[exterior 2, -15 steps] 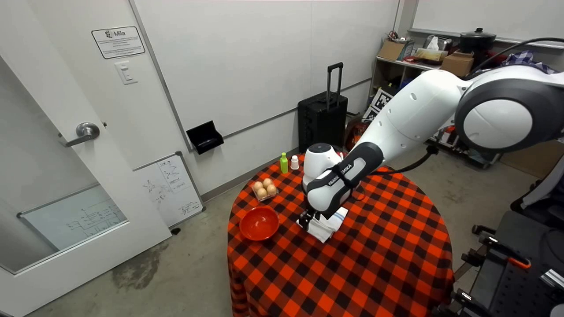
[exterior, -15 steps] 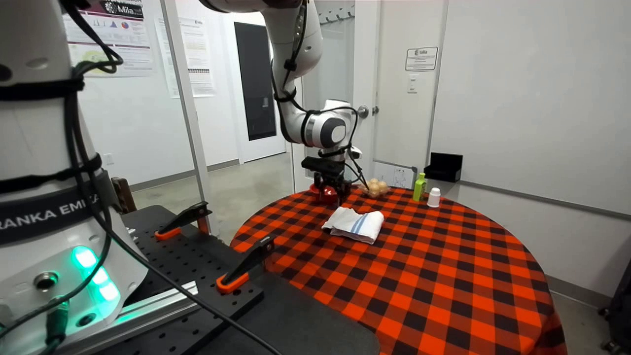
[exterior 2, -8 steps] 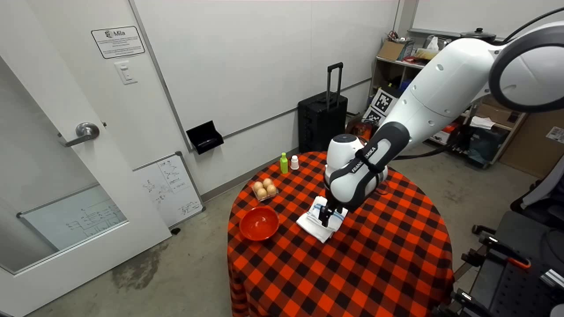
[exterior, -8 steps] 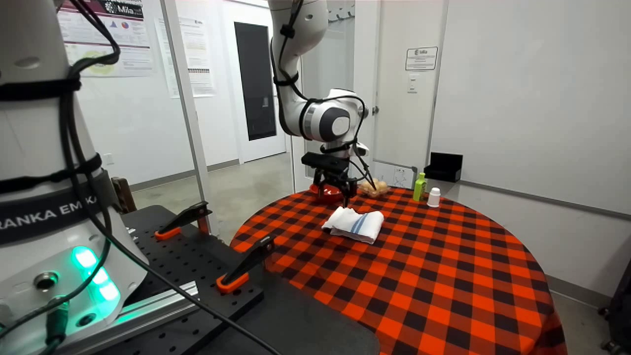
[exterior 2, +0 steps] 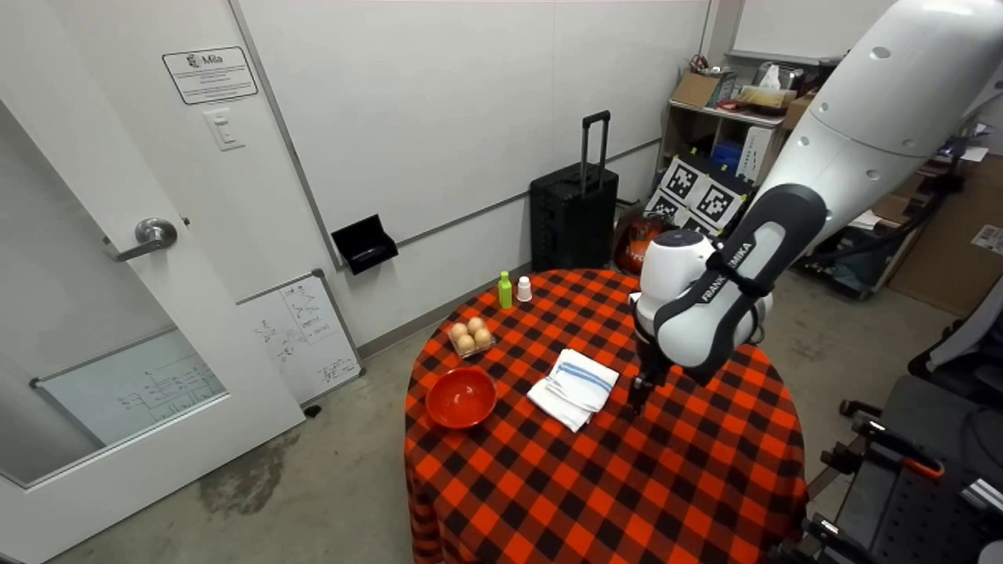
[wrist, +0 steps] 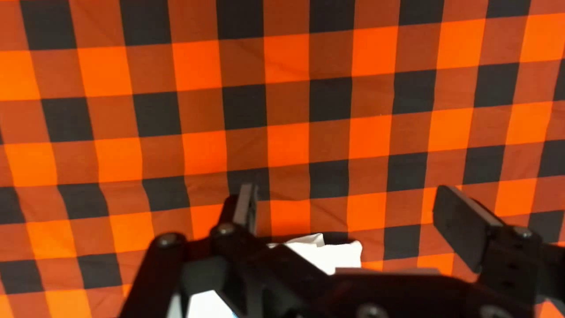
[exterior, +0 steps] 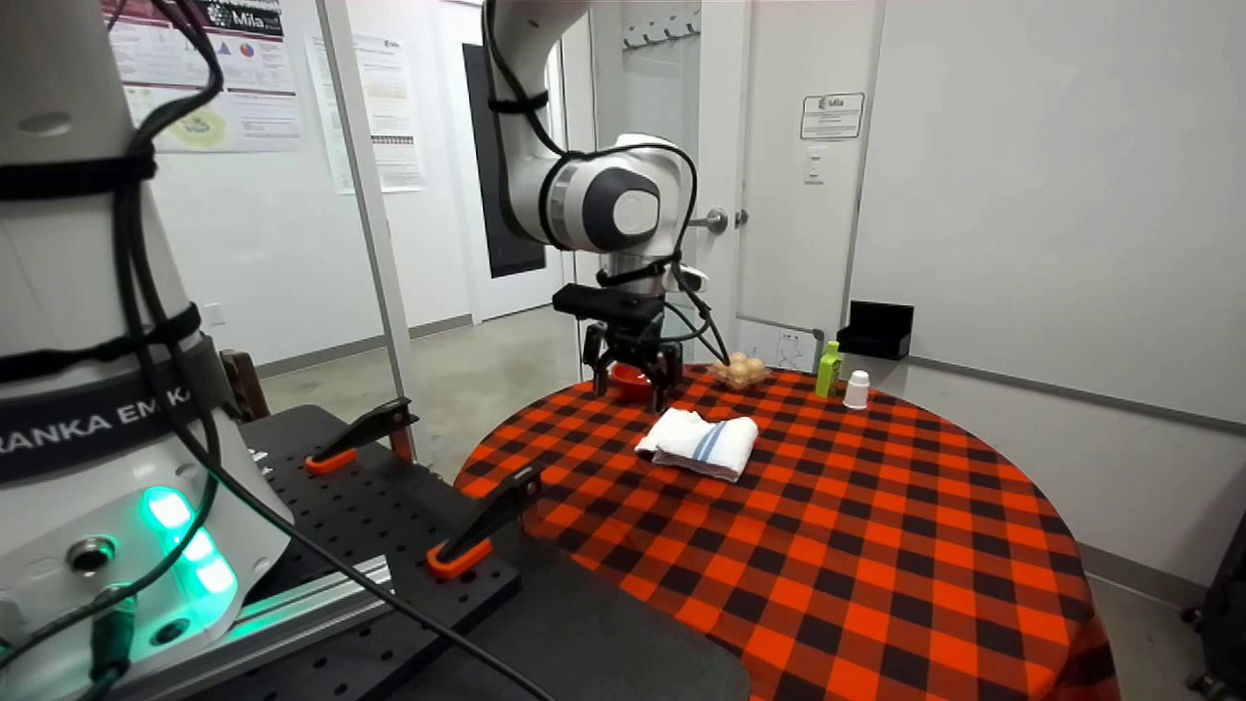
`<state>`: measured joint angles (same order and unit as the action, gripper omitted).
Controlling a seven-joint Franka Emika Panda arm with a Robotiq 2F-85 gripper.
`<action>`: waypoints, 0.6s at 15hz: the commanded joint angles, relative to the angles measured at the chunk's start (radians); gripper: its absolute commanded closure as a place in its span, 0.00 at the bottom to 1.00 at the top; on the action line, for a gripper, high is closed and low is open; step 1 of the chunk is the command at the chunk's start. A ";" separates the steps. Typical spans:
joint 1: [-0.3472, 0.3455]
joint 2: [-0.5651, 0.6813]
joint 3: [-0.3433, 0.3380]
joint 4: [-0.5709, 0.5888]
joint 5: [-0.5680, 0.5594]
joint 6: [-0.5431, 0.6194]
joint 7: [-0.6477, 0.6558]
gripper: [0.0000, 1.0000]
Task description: Fold the towel on the table
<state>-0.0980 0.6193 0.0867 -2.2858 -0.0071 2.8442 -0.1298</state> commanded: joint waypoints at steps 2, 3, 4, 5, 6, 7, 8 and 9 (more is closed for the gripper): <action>-0.036 -0.273 0.032 -0.297 0.020 0.079 -0.031 0.00; -0.041 -0.325 0.039 -0.342 0.029 0.083 -0.030 0.00; -0.061 -0.374 0.062 -0.381 0.064 0.086 -0.021 0.00; -0.018 -0.244 0.019 -0.265 0.030 0.061 -0.009 0.00; -0.025 -0.291 0.027 -0.305 0.043 0.062 -0.011 0.00; -0.027 -0.326 0.031 -0.333 0.050 0.062 -0.013 0.00; -0.029 -0.349 0.032 -0.351 0.054 0.062 -0.014 0.00; -0.029 -0.361 0.032 -0.360 0.056 0.062 -0.014 0.00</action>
<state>-0.1483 0.2598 0.1357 -2.6479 0.0303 2.9099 -0.1314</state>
